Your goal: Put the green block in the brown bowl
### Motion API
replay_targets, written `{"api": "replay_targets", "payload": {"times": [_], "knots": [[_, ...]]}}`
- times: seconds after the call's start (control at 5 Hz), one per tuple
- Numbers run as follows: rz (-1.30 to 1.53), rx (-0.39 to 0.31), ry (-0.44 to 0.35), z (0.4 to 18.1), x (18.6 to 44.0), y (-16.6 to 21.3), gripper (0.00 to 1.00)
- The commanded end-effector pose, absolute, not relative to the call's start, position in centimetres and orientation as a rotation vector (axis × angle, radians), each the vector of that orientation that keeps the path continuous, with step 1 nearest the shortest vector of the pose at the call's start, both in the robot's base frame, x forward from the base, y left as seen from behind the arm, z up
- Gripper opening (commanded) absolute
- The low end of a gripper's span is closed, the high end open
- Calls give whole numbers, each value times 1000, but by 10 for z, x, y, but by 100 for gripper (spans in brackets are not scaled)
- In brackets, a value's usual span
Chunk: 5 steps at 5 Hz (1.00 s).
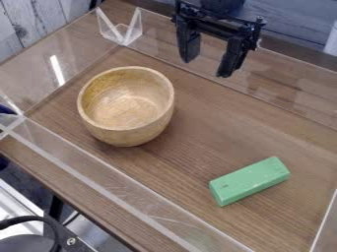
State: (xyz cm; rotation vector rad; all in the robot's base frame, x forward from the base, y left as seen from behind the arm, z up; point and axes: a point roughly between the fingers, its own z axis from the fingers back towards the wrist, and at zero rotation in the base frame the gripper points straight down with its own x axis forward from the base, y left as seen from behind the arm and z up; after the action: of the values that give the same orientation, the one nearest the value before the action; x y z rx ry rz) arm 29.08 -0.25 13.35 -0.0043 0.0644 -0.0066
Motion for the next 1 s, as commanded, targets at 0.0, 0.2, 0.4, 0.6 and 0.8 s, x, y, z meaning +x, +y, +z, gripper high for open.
{"api": "replay_targets", "payload": {"times": [0.0, 0.2, 0.4, 0.6, 0.8], "knots": [[-57, -9, 82, 126, 281, -14, 100], [-182, -17, 89, 120, 263, -36, 100], [-343, -22, 85, 108, 250, -66, 100], [-442, -27, 85, 97, 241, -85, 100], [-457, -38, 87, 85, 240, -87, 100]]}}
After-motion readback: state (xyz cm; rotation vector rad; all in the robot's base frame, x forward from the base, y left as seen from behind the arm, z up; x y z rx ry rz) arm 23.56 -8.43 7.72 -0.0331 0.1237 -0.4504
